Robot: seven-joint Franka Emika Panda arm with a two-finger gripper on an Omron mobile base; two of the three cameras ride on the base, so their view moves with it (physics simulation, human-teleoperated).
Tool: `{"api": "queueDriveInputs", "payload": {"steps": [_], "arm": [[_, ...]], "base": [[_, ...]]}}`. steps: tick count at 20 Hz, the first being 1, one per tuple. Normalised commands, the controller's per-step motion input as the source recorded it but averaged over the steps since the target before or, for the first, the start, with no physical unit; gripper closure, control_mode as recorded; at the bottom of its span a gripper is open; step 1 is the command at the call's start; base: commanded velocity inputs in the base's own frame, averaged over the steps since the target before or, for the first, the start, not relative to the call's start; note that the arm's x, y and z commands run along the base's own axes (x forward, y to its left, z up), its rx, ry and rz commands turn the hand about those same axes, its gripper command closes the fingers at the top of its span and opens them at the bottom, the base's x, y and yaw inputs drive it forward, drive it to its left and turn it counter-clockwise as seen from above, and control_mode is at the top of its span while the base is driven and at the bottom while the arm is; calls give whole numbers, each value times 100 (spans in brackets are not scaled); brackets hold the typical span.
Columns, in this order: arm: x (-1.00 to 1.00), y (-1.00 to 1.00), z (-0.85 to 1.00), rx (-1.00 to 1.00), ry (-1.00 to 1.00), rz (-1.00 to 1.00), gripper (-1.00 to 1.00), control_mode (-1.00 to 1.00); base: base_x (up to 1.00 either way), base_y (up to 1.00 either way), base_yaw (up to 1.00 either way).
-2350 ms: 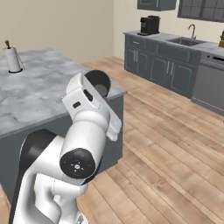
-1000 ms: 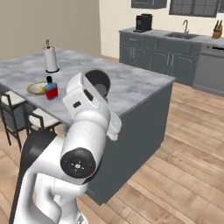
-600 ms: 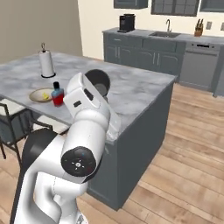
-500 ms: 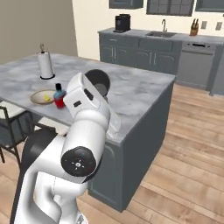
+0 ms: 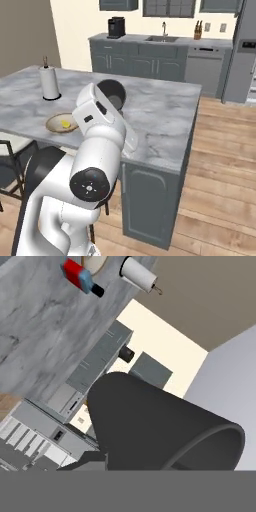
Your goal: There is a bowl on the dining counter. Grab a lemon wedge from the fridge and place it in the bowl. Then get the liquor bottle and glass cup from the cabinet and place them next to the bowl.
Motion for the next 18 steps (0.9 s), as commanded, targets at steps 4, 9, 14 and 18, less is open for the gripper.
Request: {"api": "queueDriveInputs", "payload": {"steps": [4,9,14,18], "arm": [[0,0,0,0,0,0,100,100],[0,0,0,0,0,0,100,100],[0,0,0,0,0,0,100,100],[0,0,0,0,0,0,100,100]], "base": [[0,100,-35],[0,100,-34],[0,99,-31],[4,82,-21]]}}
